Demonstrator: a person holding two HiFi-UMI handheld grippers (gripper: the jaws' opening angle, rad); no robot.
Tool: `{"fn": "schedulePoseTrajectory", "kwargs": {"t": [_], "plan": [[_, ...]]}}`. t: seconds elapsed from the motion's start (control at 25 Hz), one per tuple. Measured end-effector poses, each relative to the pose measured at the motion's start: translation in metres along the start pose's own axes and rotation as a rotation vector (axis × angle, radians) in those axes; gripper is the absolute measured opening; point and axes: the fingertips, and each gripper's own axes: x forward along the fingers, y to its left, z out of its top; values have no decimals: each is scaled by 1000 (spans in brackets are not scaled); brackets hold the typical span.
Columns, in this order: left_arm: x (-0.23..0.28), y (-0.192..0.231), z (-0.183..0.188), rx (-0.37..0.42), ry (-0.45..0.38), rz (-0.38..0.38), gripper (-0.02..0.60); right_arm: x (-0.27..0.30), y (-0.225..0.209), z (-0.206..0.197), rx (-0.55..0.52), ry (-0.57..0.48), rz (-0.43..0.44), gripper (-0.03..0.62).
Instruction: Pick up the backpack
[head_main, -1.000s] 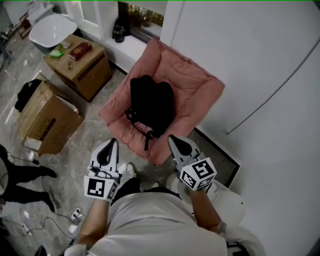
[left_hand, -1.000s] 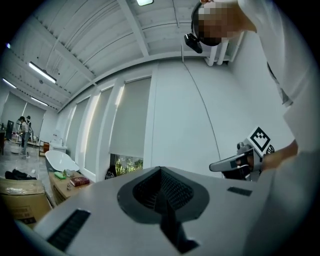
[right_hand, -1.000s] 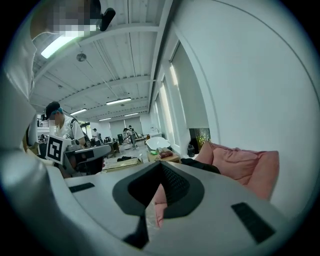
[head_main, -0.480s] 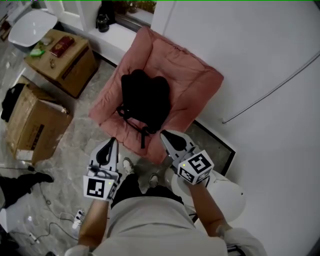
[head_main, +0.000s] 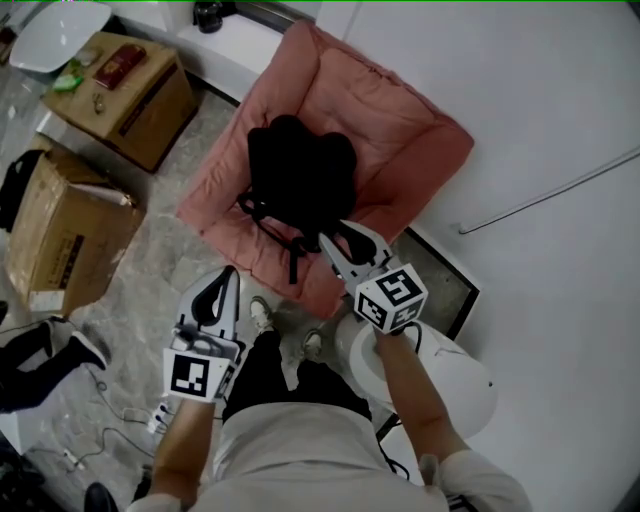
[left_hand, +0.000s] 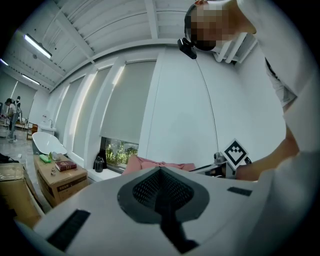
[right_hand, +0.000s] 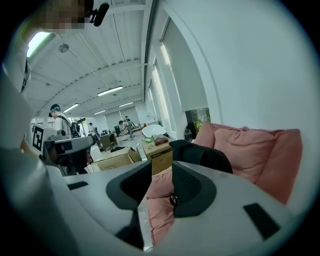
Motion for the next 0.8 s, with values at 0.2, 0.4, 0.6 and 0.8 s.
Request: {"fn": "schedulePoseTrajectory", "kwargs": {"t": [0.2,0.4,0.6,0.8], "plan": [[6,4,-11,-8,16,-7,15,27,-21,-13,63,8,4,140],[11,8,-27,-27,52,4,15,58,-55,-26,160,2,-17,155],[15,13,-42,-31,76,-4,15,80,-79,-40,208,14,-45,183],[15,11,-53,-35,99,-17,15,97,-90,-50,266,33,-47,243]]}}
